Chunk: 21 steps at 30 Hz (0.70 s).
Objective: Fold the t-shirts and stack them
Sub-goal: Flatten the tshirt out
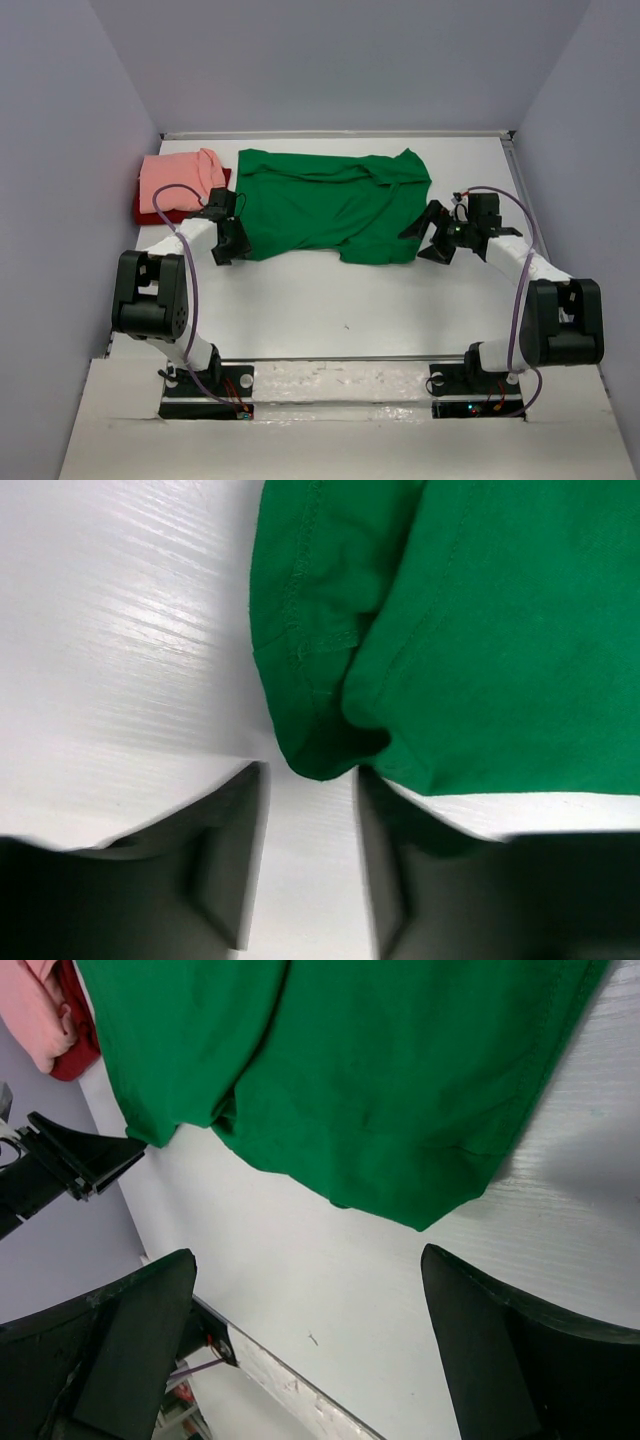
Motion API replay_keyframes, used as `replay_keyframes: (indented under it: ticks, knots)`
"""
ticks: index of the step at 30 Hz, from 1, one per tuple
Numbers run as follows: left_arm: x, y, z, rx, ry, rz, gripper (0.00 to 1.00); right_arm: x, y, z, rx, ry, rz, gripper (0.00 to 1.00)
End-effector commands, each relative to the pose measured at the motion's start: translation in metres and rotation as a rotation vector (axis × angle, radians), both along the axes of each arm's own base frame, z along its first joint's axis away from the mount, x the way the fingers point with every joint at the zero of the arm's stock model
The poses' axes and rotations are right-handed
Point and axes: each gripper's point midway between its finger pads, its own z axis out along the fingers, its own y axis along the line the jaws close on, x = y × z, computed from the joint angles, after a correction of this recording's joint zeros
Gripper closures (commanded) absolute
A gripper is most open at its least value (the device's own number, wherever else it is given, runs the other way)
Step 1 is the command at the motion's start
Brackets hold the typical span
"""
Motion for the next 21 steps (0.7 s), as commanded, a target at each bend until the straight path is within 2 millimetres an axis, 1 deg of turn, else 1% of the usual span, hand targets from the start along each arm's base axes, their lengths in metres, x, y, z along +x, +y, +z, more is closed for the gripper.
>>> replay_keyframes:
  ticks: [1,3,4,8,10,13,15,19,21]
  knots:
    - [0.011,-0.009,0.018,-0.03,-0.058,-0.029,0.37,0.007,0.004,0.01,0.04,-0.053,0.022,0.0]
    - [0.014,-0.013,0.026,-0.044,-0.091,-0.037,0.34,0.007,0.004,0.01,0.044,-0.058,0.025,0.0]
    - [0.018,-0.015,0.034,-0.052,-0.117,-0.041,0.34,0.006,0.004,0.009,0.045,-0.052,0.024,0.0]
    - [0.022,-0.019,0.045,-0.056,-0.142,-0.061,0.33,0.006,0.005,0.007,0.051,-0.053,0.028,0.0]
    - [0.022,-0.02,0.046,-0.058,-0.142,-0.067,0.34,0.005,0.005,0.006,0.052,-0.047,0.027,0.0]
    - [0.021,-0.021,0.047,-0.061,-0.151,-0.066,0.4,0.005,0.006,0.006,0.058,-0.046,0.034,0.0]
    - [0.022,-0.022,0.047,-0.062,-0.155,-0.068,0.4,0.004,0.007,0.006,0.063,-0.046,0.036,0.0]
    - [0.019,-0.022,0.038,-0.057,-0.125,-0.071,0.4,0.004,0.007,0.009,0.061,-0.054,0.028,0.0]
    - [0.019,-0.022,0.035,-0.056,-0.12,-0.071,0.4,0.004,0.007,0.014,0.065,-0.066,0.029,0.0]
